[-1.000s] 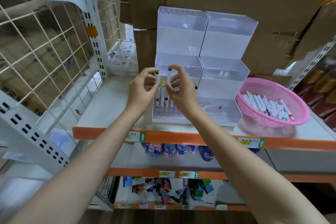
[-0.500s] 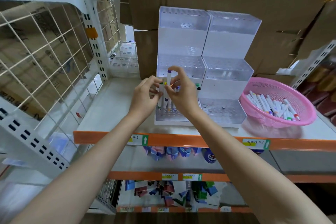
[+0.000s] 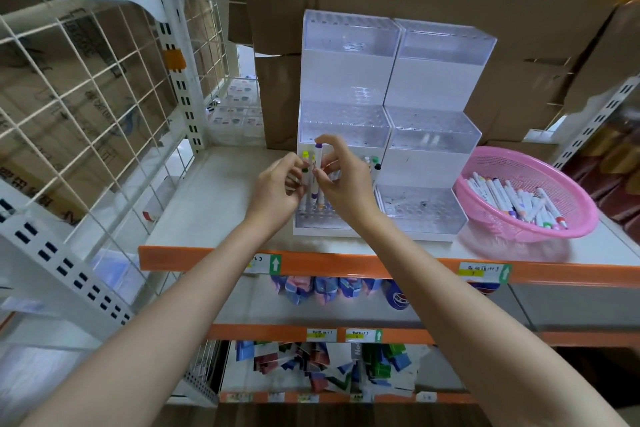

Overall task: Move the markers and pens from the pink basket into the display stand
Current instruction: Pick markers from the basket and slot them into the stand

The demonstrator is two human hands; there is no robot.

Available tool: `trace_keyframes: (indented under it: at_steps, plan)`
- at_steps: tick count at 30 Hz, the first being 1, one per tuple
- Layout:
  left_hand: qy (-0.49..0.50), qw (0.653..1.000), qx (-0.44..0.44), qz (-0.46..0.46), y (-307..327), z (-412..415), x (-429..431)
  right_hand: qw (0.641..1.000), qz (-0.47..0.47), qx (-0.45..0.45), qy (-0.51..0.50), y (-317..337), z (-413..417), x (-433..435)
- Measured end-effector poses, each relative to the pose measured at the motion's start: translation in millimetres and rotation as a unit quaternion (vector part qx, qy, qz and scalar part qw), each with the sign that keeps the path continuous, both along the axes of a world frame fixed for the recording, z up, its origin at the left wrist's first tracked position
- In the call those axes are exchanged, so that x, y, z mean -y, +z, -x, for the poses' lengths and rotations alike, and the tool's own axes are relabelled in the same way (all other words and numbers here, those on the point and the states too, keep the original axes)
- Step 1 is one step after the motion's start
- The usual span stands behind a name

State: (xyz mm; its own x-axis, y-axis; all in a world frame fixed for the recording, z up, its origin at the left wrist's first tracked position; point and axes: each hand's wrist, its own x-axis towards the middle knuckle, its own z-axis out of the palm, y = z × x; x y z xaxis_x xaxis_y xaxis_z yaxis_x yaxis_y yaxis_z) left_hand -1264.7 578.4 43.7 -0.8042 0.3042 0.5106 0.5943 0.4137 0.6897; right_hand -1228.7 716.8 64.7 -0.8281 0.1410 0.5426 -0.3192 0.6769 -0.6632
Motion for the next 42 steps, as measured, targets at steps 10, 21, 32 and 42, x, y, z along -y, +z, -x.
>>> trace_keyframes:
  at_steps: [10,21,32,42]
  plan:
    - [-0.01,0.999,-0.026,0.028,6,-4,3,1.0,-0.005,0.019,0.009,4,-1,0]
    - [0.01,0.974,-0.152,0.166,5,1,10,1.0,-0.018,0.015,0.0,0,-3,2]
    - [-0.025,0.946,-0.201,0.253,2,5,26,0.996,-0.081,0.037,0.005,-18,-3,-1]
    - [-0.029,0.95,-0.203,0.236,1,2,33,0.998,-0.062,0.011,-0.009,-12,2,0]
